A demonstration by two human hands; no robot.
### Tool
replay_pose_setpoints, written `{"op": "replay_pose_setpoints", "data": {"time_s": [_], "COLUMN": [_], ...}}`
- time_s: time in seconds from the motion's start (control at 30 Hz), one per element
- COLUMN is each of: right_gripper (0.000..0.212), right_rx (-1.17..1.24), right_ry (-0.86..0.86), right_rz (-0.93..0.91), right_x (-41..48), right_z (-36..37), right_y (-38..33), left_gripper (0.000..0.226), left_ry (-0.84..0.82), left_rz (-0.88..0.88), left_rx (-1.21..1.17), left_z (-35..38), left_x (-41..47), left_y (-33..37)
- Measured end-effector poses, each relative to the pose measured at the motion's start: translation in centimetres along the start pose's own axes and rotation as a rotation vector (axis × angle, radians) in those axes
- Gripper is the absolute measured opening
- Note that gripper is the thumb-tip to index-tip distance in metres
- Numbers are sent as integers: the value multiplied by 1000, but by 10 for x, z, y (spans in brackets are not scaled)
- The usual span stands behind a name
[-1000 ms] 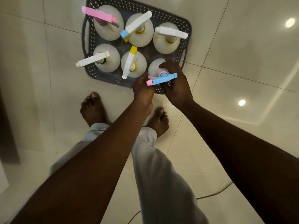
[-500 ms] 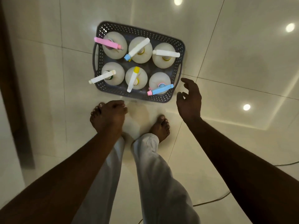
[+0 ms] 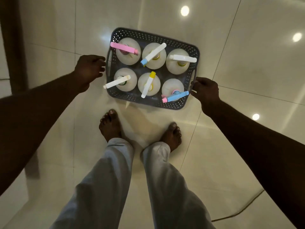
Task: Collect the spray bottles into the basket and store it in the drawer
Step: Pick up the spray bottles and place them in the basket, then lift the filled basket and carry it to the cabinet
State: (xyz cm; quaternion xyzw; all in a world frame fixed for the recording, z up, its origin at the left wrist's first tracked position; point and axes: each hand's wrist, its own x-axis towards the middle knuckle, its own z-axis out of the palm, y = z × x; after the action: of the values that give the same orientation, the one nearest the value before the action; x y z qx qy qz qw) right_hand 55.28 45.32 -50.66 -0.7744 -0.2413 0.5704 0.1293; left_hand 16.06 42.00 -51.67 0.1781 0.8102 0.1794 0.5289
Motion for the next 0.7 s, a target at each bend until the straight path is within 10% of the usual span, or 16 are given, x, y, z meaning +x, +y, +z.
{"op": "replay_pose_setpoints", "data": {"time_s": [0.7], "right_gripper": [24], "right_rx": [41], "right_ry": [-7], "right_rz": [-31], "right_x": [-119], "right_z": [-11], "right_y": [-55], "left_gripper": [24], "left_ry": [-23], "left_rz": [61], "left_rx": [-177], "left_z": [-69], "left_x": [-116], "left_y": [13]}}
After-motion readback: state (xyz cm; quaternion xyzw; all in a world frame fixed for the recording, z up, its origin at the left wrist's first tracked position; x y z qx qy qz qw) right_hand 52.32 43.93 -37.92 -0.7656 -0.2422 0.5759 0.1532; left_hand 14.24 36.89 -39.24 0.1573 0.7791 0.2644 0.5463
